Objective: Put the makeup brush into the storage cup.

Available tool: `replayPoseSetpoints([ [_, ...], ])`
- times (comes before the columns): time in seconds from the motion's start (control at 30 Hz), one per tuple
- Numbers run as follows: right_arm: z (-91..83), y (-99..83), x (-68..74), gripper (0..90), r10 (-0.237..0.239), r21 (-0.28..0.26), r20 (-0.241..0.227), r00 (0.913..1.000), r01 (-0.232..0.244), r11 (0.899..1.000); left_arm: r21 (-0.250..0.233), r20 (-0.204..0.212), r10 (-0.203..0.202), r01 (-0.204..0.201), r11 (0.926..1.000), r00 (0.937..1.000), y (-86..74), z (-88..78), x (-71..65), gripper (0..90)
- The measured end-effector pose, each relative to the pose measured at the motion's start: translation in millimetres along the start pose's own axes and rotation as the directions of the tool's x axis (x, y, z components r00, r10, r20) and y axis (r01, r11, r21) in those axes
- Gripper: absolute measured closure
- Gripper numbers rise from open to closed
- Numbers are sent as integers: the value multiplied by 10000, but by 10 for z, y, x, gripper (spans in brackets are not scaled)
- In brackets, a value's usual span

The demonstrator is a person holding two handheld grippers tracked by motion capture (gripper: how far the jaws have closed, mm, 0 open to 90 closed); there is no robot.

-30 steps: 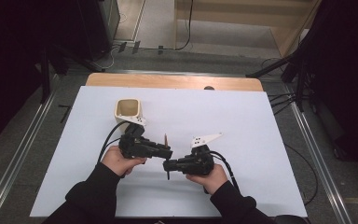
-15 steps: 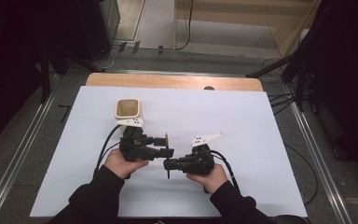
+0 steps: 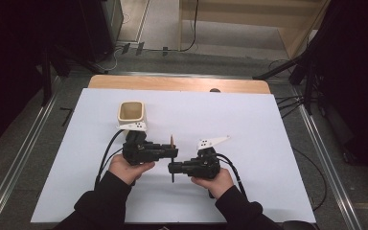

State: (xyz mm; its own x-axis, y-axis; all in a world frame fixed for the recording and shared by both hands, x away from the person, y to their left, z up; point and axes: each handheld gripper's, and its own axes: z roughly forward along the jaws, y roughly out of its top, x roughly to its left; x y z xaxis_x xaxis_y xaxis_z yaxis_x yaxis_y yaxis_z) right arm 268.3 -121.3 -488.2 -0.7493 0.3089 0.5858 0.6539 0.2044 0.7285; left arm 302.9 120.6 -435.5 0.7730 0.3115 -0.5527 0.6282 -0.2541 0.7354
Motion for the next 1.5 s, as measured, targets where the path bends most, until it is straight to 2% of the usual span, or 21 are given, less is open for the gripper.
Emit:
replayPoseSetpoints([
  [0.23, 6, 0, -5, 846, 122, -54, -18, 9999, -122, 9999, -19, -82, 40, -41, 10000, 10000, -7, 15, -7, 824],
  [0.63, 11, -1, -12, 831, 64, 6, 87, 9999, -64, 10000, 113, 35, -354, 354, 9993, 9994, 4, 17, 30, 837],
  [0.8, 0, 12, -12, 635, -89, -107, 504, 9987, 95, 9999, 277, -53, -325, 326, 9991, 9995, 19, 0, 37, 838],
  [0.83, -13, 18, -10, 610, -162, -131, 683, 9975, 171, 9998, 250, -56, -355, 356, 9991, 9994, 22, -7, 43, 838],
  [0.93, -43, 30, -2, 539, -361, -126, 797, 9962, 372, 9992, 333, -142, -413, 418, 9986, 9990, 35, -37, 67, 838],
  [1.0, -54, 35, 0, 477, -577, -3, 968, 9936, 580, 9983, 364, -234, -374, 382, 9986, 9990, 42, -65, 85, 838],
  [1.17, -73, 34, 12, 422, -1139, 359, 1343, 9844, 1100, 9933, 445, -381, -421, 438, 9981, 9984, 57, -114, 111, 838],
  [1.3, -88, 36, 9, 385, -1225, 387, 1399, 9826, 1182, 9922, 546, -477, -435, 461, 9974, 9979, 61, -137, 128, 838],
  [1.4, -96, 35, 19, 357, -1531, 487, 1750, 9726, 1467, 9880, 603, -543, -397, 429, 9973, 9977, 64, -148, 129, 838],
  [1.5, -110, 34, 34, 324, -1923, 560, 2179, 9568, 1844, 9813, 693, -552, -368, 406, 9968, 9978, 64, -149, 131, 837],
])
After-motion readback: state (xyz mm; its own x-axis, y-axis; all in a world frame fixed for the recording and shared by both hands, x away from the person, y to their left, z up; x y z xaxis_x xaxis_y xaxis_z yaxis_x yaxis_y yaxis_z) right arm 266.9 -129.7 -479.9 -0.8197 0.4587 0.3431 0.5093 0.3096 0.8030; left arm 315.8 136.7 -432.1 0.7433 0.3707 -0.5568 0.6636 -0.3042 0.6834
